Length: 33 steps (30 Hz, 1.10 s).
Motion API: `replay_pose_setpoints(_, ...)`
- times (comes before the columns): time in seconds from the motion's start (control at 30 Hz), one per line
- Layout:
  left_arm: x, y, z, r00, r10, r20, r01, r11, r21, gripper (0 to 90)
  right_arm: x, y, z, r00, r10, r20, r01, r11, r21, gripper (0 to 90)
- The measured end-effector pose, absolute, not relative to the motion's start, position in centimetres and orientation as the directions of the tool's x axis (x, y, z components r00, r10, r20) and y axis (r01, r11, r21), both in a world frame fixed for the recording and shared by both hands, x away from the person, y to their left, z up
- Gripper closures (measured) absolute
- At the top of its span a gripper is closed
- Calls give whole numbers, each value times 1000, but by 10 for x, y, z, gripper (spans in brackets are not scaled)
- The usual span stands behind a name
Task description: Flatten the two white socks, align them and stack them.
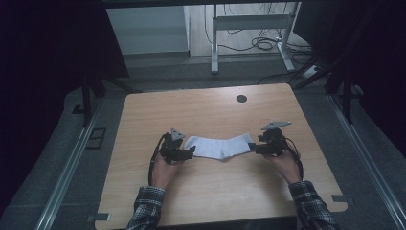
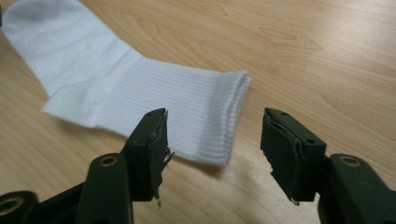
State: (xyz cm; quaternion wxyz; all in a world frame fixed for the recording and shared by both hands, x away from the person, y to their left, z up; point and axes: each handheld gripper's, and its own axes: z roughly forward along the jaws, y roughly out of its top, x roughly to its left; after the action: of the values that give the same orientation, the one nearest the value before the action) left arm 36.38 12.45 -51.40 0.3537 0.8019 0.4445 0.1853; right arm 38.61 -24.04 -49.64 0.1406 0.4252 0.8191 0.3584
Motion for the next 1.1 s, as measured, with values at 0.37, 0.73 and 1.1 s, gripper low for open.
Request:
replay_pose_setpoints(0.37, 339, 138, -498, 560, 826, -56, 565, -332, 756, 182, 364, -239, -480, -642, 765, 60, 557, 411, 722, 267)
replay_pose_setpoints(0.73, 311, 155, -491, 582, 809, -77, 567, -336, 753, 146, 340, -246, -472, -667, 744, 44, 533, 435, 726, 190)
replay_pose_setpoints(1.1, 279, 159, -500, 602, 796, -57, 565, -375, 735, 138, 317, -255, -482, -673, 738, 37, 522, 439, 731, 143)
